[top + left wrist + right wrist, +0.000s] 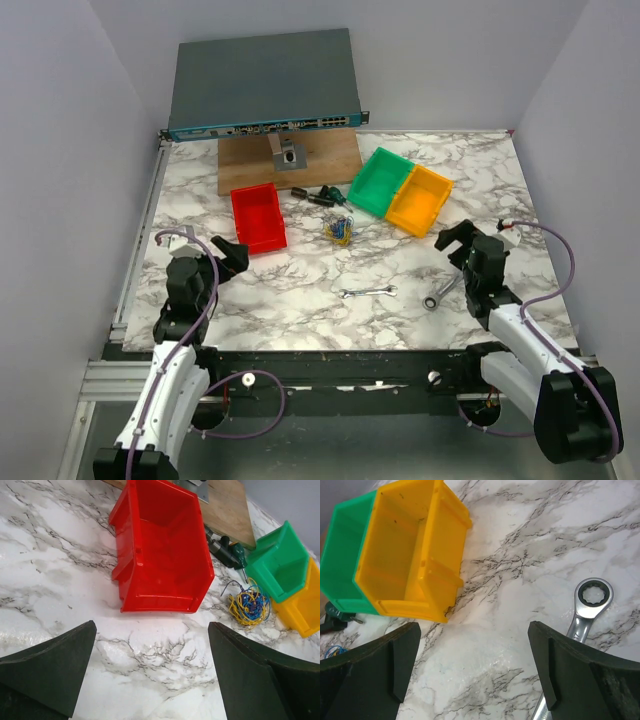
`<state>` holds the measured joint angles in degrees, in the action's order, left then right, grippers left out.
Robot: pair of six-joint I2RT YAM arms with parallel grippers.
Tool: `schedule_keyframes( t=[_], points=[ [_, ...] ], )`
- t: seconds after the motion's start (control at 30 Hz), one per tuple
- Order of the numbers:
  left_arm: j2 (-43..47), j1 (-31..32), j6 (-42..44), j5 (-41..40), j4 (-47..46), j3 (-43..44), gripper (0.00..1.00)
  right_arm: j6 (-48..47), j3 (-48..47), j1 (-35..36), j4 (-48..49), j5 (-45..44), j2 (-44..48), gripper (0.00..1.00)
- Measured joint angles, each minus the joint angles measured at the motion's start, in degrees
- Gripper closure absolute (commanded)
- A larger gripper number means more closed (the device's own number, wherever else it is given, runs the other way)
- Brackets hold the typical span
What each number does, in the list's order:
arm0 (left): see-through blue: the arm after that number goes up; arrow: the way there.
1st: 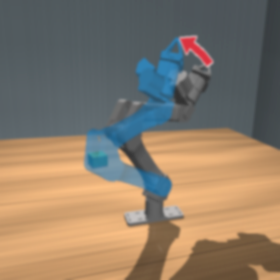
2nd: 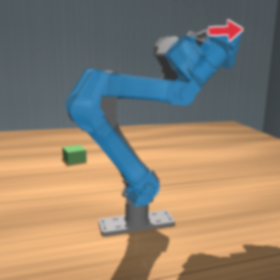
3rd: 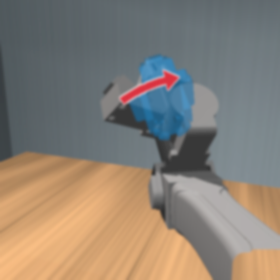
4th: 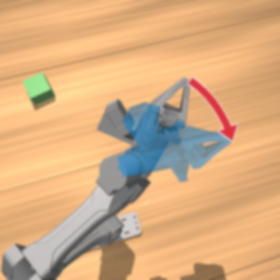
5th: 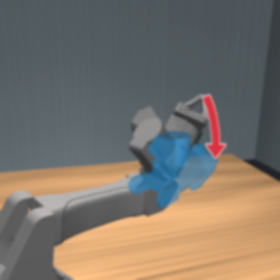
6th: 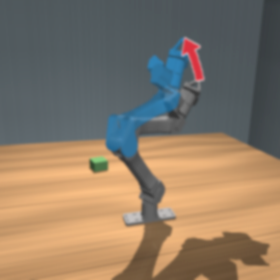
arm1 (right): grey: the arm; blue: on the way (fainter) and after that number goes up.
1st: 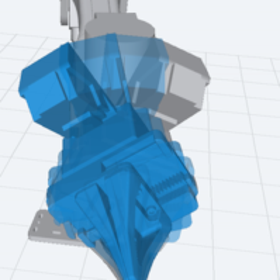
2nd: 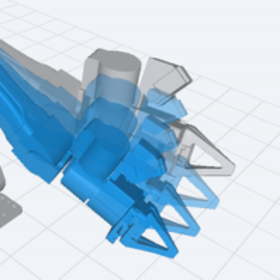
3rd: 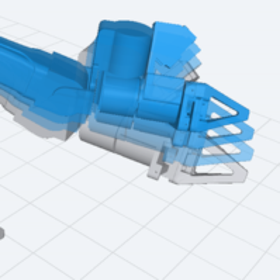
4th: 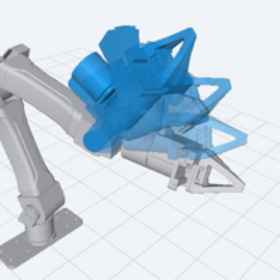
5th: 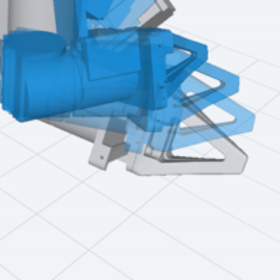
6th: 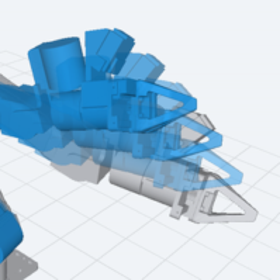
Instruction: Untangle the cables
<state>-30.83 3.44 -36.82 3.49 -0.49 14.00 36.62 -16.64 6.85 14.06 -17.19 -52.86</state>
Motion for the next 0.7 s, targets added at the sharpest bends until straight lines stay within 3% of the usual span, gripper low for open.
schedule_keyframes(
  t=[0.27,0.4,0.57,0.7],
  points=[
    [6.9,-0.1,-3.9,-5.6,3.3,-1.5,0.02,0.5,0.6,0.0,0.7,1.4,1.1,0.00],
    [9.8,-0.2,-2.1,2.8,-4.4,-6.4,0.01,0.7,3.8,0.0,5.5,7.5,2.4,0.07],
    [5.4,2.5,0.1,10.3,-10.7,-7.4,0.01,-0.7,2.1,1.4,11.3,19.5,-7.3,0.08],
    [-0.8,9.2,2.3,11.3,-14.4,-5.8,0.01,-3.5,-5.4,13.0,11.5,21.9,-17.7,0.14]
  ],
)
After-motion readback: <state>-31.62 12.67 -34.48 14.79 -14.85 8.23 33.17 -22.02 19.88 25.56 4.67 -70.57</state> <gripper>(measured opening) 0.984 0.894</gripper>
